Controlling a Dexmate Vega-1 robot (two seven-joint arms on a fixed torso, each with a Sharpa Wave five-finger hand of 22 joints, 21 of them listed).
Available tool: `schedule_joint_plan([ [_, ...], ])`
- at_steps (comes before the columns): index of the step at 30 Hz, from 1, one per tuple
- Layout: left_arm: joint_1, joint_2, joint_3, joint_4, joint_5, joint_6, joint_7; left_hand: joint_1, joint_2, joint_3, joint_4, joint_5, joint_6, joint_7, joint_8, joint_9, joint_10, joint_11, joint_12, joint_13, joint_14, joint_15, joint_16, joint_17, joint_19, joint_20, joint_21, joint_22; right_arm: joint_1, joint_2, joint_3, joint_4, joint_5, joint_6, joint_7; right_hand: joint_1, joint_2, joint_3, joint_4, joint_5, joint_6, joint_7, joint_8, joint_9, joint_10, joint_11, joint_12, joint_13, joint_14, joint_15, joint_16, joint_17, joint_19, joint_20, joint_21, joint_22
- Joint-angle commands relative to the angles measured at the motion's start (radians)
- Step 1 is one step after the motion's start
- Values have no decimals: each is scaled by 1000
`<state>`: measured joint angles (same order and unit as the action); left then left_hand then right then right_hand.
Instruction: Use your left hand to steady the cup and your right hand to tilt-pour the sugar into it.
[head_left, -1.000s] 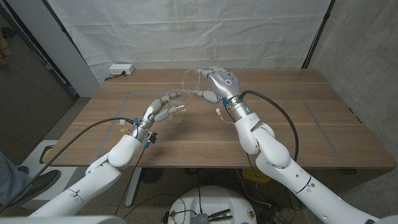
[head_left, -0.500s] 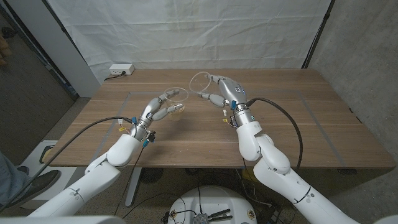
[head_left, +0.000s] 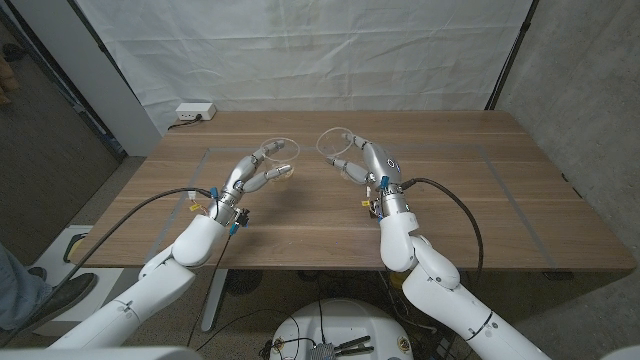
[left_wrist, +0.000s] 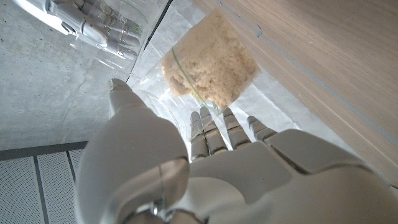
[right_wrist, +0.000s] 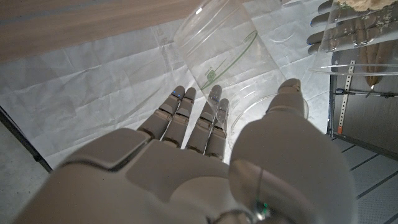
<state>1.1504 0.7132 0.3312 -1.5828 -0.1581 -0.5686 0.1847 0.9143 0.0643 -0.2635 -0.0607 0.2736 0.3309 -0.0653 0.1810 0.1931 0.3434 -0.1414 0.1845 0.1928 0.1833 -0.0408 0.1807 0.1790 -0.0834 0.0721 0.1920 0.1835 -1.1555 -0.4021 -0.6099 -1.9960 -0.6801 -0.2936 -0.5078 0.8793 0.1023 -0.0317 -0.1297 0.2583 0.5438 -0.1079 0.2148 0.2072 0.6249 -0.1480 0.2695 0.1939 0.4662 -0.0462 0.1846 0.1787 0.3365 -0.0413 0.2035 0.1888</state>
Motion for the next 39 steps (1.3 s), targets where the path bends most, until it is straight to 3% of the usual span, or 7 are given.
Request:
schedule_joint_plan([
  [1,-30,-27,19,57,-24,-15,-30,-2,-13,-11,2,8,-16,5,0,4,-19,-3,-3,6,-14,-18,-5,4,-20,2,-1,4,-9,20,0,109,147,80,-140,6,10,1,2,-1,49,-49,1,2,3,4,-4,0,-4,-79,-1,3,-3,-27,-2,2],
  [6,-43,-44,29,81,-33,-16,-40,-4,-16,-14,3,10,-25,3,1,4,-28,0,-2,6,-21,-21,-4,4,-26,4,-1,4,-7,19,-6,119,153,44,-154,7,11,2,3,-2,49,-55,0,2,1,-2,-5,1,-8,-76,-2,3,-5,-27,-2,2],
  [12,-49,-52,33,91,-34,-9,-42,-7,-18,-17,4,11,-27,0,3,4,-32,-1,1,6,-23,-22,-1,4,-28,3,1,4,-14,26,13,163,261,100,-158,8,12,3,3,-3,47,-63,-1,2,0,-8,-6,1,-10,-76,-2,3,-6,-26,-2,2],
  [22,-70,-62,46,113,-30,7,-56,-7,-19,-21,5,14,-28,-4,8,4,-35,-4,5,6,-28,-22,1,4,-31,4,2,4,-15,32,16,209,336,123,-183,8,14,4,4,-4,47,-70,-1,2,-2,-15,-8,1,-12,-75,-2,4,-9,-24,-2,2],
  [31,-93,-82,65,154,-27,2,-74,-6,-17,-23,7,18,-36,-18,10,4,-44,-17,6,6,-30,-17,4,5,-40,16,2,5,-14,27,9,230,351,135,-209,7,14,4,5,-7,40,-77,-5,2,-14,-22,-14,1,-20,-68,-4,4,-18,-16,-4,3],
  [39,-95,-85,67,156,-27,-1,-78,-5,-15,-23,7,20,-39,-20,12,5,-43,-15,9,6,-30,-17,6,5,-42,18,4,5,-10,30,5,253,342,148,-253,-3,11,0,11,-10,34,-100,-7,2,-34,-46,-23,1,-30,-59,-4,6,-25,-11,-4,3],
])
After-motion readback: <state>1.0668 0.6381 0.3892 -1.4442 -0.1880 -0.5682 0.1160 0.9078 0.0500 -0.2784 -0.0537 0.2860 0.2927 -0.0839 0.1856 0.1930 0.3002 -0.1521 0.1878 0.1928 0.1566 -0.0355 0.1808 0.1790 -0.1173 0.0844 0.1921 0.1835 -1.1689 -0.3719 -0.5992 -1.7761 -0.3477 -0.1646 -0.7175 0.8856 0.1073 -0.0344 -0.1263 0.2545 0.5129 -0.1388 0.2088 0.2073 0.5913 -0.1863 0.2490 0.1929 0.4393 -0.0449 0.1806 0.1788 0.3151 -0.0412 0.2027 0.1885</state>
